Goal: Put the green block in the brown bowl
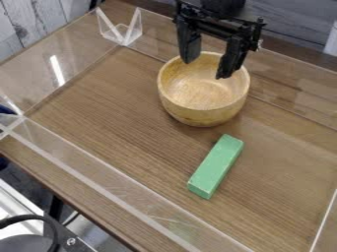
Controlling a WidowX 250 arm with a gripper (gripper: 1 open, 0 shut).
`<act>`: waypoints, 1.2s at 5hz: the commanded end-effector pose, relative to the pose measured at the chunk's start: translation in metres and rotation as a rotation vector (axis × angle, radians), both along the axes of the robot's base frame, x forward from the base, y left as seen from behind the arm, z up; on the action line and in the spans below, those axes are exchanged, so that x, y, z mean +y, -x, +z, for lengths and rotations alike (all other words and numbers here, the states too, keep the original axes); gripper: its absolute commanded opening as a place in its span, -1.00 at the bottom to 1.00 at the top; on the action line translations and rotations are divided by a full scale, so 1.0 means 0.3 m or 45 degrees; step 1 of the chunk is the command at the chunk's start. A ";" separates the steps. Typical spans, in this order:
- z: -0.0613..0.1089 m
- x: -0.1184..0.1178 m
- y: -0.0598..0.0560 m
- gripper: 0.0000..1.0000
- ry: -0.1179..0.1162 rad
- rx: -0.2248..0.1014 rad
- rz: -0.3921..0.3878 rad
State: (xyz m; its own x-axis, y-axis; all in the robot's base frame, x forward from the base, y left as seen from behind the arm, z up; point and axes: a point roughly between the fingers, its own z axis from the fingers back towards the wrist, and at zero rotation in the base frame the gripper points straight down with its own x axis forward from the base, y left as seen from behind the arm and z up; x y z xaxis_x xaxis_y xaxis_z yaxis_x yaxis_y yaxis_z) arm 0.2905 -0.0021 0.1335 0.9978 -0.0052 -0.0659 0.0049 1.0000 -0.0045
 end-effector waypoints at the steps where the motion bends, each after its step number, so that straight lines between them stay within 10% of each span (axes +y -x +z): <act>1: -0.030 -0.008 0.046 1.00 0.012 0.041 -0.088; 2: -0.071 -0.038 0.121 1.00 0.031 0.080 -0.245; 4: -0.182 -0.078 0.218 1.00 0.039 0.002 -0.435; 6: -0.205 -0.133 0.214 1.00 -0.053 -0.116 -0.437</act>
State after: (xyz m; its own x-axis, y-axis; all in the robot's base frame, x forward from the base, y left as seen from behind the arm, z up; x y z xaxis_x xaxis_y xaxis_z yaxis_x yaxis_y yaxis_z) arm 0.2190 -0.0408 0.0581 0.9392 -0.3403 -0.0464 0.3422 0.9387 0.0414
